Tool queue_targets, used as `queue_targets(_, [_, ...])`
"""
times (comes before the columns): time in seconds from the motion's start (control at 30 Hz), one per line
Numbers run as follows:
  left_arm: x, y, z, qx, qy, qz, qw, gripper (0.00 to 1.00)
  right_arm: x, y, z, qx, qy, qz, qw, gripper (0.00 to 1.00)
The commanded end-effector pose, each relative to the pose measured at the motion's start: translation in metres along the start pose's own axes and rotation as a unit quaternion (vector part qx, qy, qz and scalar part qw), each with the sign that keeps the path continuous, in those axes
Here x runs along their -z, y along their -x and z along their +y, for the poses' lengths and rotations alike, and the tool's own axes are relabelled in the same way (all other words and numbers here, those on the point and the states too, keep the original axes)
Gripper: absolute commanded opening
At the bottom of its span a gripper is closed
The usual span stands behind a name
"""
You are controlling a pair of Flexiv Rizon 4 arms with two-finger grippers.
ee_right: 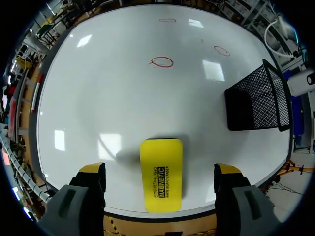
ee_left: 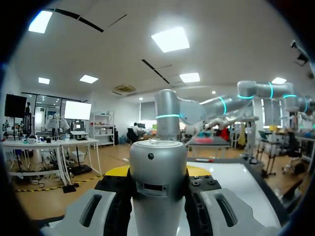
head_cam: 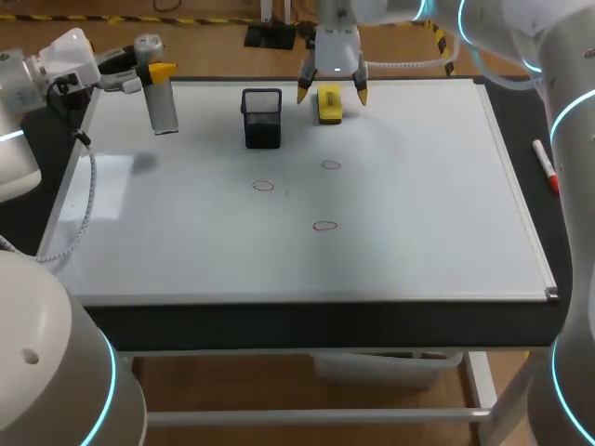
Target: Pick up the inspection probe, press it on each red-marked spot on the whiteboard one by one, put down the probe, pick up the eraser, and wipe off all the red marks.
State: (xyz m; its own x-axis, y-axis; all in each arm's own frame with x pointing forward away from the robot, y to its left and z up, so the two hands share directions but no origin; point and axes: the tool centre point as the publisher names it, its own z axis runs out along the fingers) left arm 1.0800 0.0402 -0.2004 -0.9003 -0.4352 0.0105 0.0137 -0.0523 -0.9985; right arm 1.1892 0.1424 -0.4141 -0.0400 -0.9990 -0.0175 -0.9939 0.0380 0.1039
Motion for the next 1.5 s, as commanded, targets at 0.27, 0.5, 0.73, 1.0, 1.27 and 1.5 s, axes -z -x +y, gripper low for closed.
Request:
queue_targets(0.27, [-0.001,-0.001,-0.001,-0.001,-0.001,-0.002,1.000,0.00,-0.015,0.003,-0.018,0.005,0.054,0.006,0.999,0.00])
queue_targets(0.5, [-0.001,-0.001,-0.001,-0.001,-0.001,-0.002,1.000,0.00,0.004,0.001,-0.006,0.001,0.023,0.013,1.000,0.00])
queue_targets(0.73, [-0.001,-0.001,-0.001,-0.001,-0.001,-0.002,1.000,0.00,0.026,-0.012,0.008,-0.013,-0.009,0.019,1.000,0.00])
queue_targets(1.0, [-0.001,-0.001,-0.001,-0.001,-0.001,-0.002,1.000,0.00,0.041,-0.038,0.029,-0.043,-0.038,0.042,0.997,0.00])
queue_targets(1.27, [-0.001,-0.001,-0.001,-0.001,-0.001,-0.002,1.000,0.00,0.050,-0.074,0.059,-0.090,-0.070,0.032,0.993,0.00])
queue_targets(1.5, [-0.001,-0.001,-0.001,-0.001,-0.001,-0.002,1.000,0.00,0.056,-0.101,0.084,-0.125,-0.084,0.034,0.988,0.00])
